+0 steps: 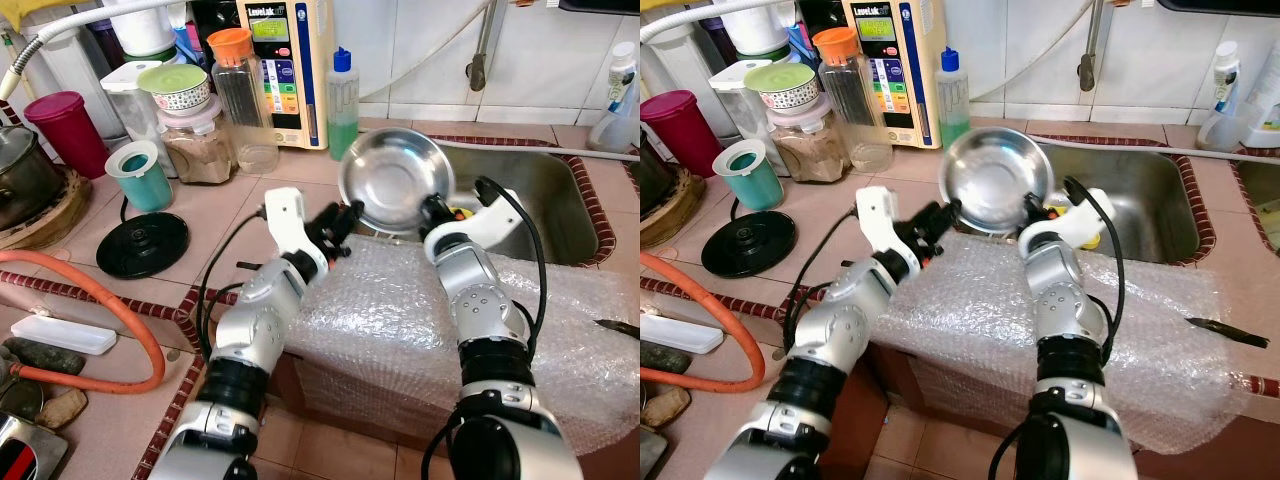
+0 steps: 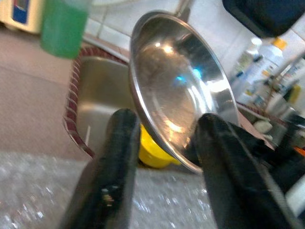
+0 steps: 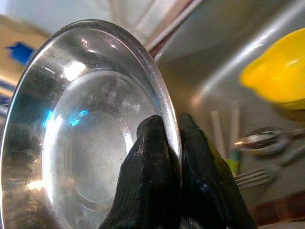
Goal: Kitchen organization
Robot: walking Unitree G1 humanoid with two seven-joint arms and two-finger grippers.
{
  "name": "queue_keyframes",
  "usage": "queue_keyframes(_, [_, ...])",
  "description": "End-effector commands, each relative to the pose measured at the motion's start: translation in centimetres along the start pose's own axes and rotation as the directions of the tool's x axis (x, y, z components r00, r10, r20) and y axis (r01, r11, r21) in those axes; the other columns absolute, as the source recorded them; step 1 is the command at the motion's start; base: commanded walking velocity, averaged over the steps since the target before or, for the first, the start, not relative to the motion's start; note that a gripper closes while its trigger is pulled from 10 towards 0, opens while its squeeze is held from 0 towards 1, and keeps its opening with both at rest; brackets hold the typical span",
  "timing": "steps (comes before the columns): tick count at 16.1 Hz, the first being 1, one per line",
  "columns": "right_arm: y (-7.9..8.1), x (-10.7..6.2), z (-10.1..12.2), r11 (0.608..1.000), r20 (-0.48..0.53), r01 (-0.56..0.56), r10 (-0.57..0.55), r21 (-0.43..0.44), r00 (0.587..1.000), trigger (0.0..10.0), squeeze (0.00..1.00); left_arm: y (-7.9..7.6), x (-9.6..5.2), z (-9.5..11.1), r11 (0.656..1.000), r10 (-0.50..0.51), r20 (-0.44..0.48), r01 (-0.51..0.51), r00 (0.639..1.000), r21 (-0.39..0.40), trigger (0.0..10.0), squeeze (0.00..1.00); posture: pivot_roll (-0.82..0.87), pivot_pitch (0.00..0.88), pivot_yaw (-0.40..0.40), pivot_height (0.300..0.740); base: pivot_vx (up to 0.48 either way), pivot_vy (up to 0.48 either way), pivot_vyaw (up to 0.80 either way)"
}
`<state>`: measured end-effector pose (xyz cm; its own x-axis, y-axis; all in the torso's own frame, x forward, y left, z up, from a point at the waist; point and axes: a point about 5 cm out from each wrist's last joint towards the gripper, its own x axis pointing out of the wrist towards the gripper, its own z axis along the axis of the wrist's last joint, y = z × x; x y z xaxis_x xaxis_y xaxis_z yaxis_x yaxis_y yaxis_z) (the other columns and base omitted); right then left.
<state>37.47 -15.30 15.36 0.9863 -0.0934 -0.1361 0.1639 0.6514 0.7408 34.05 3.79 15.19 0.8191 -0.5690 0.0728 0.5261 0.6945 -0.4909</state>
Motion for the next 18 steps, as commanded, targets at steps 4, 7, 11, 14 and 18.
queue_keyframes(4, [-1.6,0.9,1.3,0.991,0.078,0.112,-0.107,-0.073,0.991,0.0,0.0,0.4,-1.3,-0.8,0.996,0.02,-0.065,-0.014,0.998,0.084,10.0,1.0,0.0,0.0,0.128,0.74,0.0,0.0,0.0])
queue_keyframes(7, [-1.6,0.9,1.3,0.991,0.078,0.112,-0.107,-0.073,0.991,0.0,0.0,0.4,-1.3,-0.8,0.996,0.02,-0.065,-0.014,0.998,0.084,10.0,1.0,0.0,0.0,0.128,0.74,0.0,0.0,0.0])
queue_keyframes(11, [-1.6,0.9,1.3,0.991,0.078,0.112,-0.107,-0.073,0.991,0.0,0.0,0.4,-1.3,-0.8,0.996,0.02,-0.065,-0.014,0.998,0.084,10.0,1.0,0.0,0.0,0.128,0.74,0.0,0.0,0.0])
queue_keyframes(14, [-1.6,0.9,1.3,0.991,0.078,0.112,-0.107,-0.073,0.991,0.0,0.0,0.4,-1.3,-0.8,0.996,0.02,-0.065,-0.014,0.998,0.084,10.0,1.0,0.0,0.0,0.128,0.74,0.0,0.0,0.0])
queue_keyframes(18, [-1.6,0.9,1.3,0.991,0.078,0.112,-0.107,-0.073,0.991,0.0,0.0,0.4,-1.3,-0.8,0.996,0.02,-0.065,-0.014,0.998,0.084,10.0,1.0,0.0,0.0,0.128,0.74,0.0,0.0,0.0])
